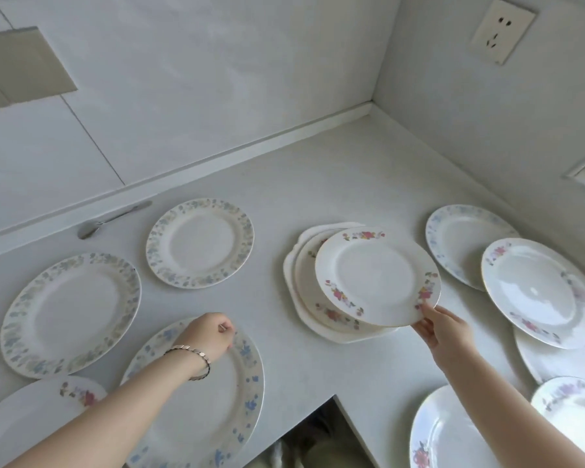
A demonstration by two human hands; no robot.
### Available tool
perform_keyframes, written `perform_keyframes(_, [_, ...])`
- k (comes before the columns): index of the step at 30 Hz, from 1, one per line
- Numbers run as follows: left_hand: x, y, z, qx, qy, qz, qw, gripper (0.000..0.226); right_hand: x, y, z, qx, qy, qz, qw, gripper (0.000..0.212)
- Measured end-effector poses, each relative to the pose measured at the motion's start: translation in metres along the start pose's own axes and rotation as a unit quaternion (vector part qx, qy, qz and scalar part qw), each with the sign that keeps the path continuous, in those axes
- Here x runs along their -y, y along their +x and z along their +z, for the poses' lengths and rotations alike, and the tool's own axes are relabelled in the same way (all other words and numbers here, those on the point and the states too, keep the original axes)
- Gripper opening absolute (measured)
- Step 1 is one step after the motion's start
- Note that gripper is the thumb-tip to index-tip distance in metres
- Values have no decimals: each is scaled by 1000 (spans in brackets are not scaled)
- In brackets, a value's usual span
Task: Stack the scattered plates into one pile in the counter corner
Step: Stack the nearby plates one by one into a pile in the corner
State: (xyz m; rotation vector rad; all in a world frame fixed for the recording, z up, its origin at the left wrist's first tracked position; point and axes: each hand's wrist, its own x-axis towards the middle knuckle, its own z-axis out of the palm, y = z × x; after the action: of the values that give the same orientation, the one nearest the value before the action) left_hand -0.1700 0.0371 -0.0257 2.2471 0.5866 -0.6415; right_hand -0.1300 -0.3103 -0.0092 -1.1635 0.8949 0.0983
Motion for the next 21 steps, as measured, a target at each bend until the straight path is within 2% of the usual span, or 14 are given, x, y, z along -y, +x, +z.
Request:
perform_keyframes(5, [-20,1,4,-4,7,4,1000,29,-16,10,-7,-15,26,36,999,17])
perform_keyframes(11, [-35,4,7,4,18,4,1000,28,-36,16,6,-32,-34,56,997,5])
perform_keyframes(13, [-36,7,7,7,28,10,1000,28,-44,15,11,-61,-78,37,994,15])
perform_keyframes(15, [-36,11,7,11,36,12,999,28,-48,13,16,-99,-170,-11,980,23])
perform_keyframes(18, [-36,16,7,19,36,11,999,27,-49,11,19,-119,-277,-58,952,20])
perform_keyframes(21, [-35,20,5,21,31,17,999,27,-44,12,22,-125,-317,-63,938,19])
